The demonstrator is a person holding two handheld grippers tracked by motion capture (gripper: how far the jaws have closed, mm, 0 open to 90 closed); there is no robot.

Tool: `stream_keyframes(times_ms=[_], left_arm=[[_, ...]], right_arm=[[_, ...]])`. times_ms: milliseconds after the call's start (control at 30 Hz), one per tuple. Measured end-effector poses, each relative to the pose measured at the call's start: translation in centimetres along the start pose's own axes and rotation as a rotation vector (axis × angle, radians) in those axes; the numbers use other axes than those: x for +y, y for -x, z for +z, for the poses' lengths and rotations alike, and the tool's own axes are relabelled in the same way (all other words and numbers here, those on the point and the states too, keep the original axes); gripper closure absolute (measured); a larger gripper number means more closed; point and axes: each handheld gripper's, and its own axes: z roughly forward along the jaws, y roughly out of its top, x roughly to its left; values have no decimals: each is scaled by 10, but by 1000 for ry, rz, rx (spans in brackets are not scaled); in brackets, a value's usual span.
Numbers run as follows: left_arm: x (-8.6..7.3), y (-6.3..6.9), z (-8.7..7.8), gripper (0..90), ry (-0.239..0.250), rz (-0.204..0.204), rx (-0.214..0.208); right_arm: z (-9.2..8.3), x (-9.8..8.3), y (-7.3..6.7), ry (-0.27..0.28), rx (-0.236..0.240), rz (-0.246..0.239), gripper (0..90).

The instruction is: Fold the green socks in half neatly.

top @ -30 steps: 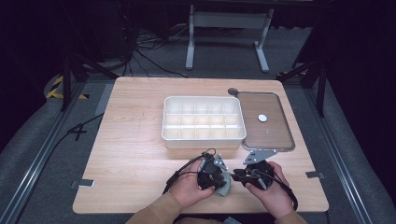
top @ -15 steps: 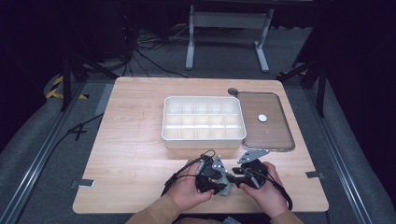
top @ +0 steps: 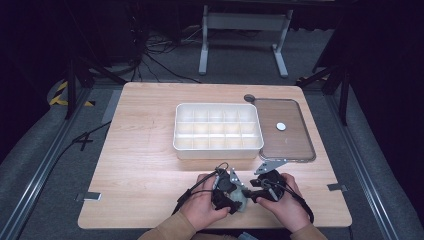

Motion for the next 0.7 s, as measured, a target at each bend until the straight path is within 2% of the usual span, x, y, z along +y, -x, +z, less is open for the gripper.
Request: stream_keyframes(times_ms=[167, 300, 533, 567, 700], left_arm=[[0, -1, 1, 302, -9, 4, -1], [0, -1, 1, 299, -9, -3, 1], [-2, -5, 1, 272, -23, -11, 3], [-2, -5, 2, 272, -15, -12, 4], [-4, -5, 1, 272, -12, -13, 10]], right_arm=[[2, 2, 1, -18, 19, -13, 487], [11, 5, 8, -65, 85, 37, 464], [19, 8, 10, -81, 142, 62, 464], [20, 8, 10, -79, 151, 51, 469], [22, 11, 9, -89, 205, 37, 622]])
